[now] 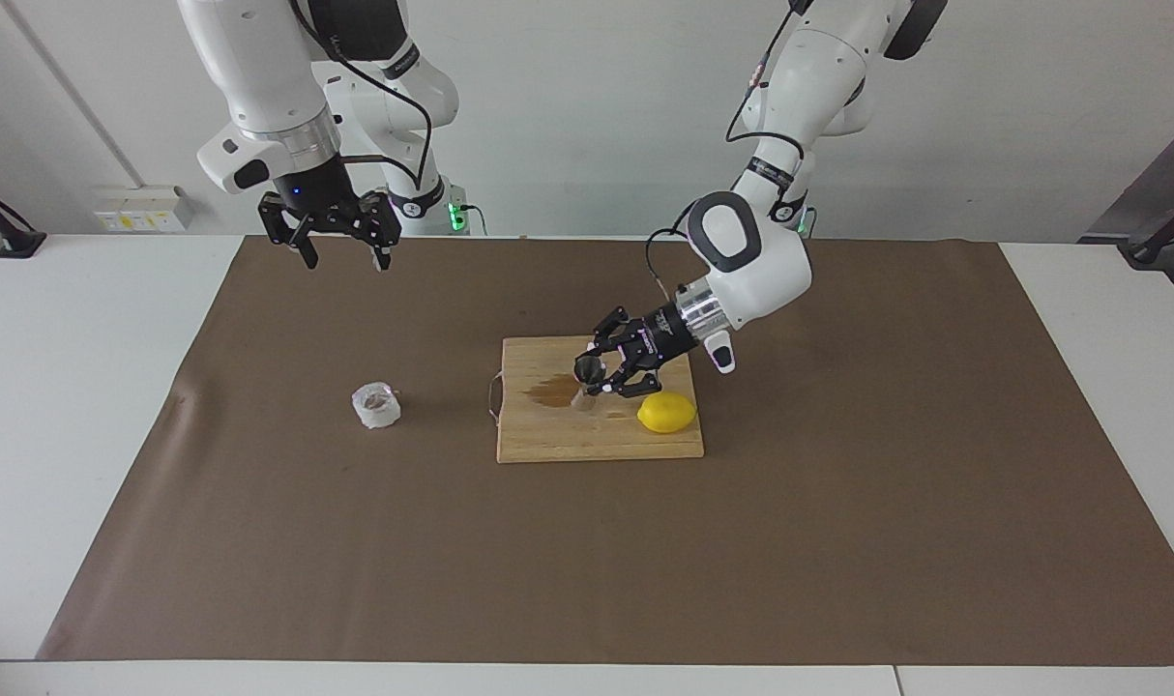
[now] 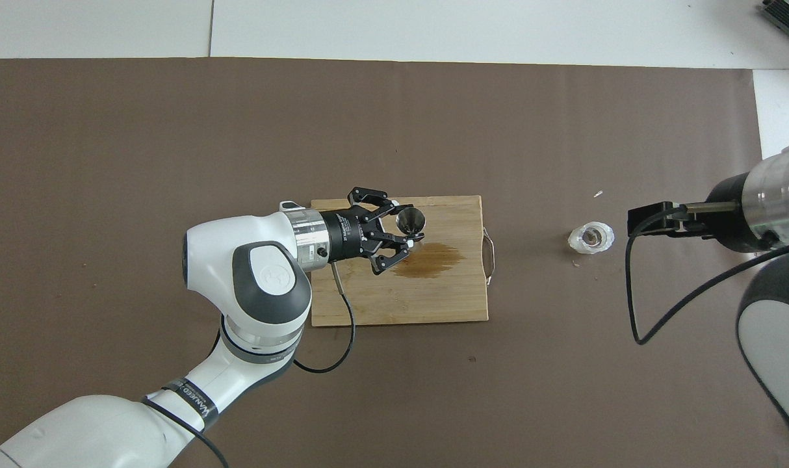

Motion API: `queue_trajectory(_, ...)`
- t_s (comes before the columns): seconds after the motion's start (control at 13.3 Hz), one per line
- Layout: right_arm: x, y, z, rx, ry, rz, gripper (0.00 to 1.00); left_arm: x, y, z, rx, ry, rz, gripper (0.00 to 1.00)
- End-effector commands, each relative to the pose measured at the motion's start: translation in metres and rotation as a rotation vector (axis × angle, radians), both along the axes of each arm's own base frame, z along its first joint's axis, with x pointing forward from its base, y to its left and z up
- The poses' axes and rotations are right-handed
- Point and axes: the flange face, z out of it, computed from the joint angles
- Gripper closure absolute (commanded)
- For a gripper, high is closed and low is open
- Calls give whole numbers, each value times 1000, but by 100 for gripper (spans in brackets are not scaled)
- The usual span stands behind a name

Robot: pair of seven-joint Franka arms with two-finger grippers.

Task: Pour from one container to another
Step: 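Carry the metal cup with the left gripper onto the cutting board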

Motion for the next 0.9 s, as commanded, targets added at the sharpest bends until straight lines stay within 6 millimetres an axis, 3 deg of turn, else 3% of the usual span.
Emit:
queue_trajectory(0.0, -6, -2, 1, 10, -3, -6, 0, -14, 2, -3, 35, 3, 45, 100)
queue_trajectory(0.3, -6, -5, 1, 10, -2, -9, 0, -19, -2, -5, 37, 9, 47, 100)
queue_trajectory(0.45, -6, -21, 0, 8, 8, -14, 0, -20, -2, -7, 42, 11, 45, 100)
queue_trajectory(0.6, -4, -35, -1, 3, -4, 132, 0, -19, -2, -6, 44, 7, 46, 99)
queue_trajectory(0.82, -5, -38, -5, -5, -7, 328, 0, -20, -2, -7, 47, 5, 41, 82)
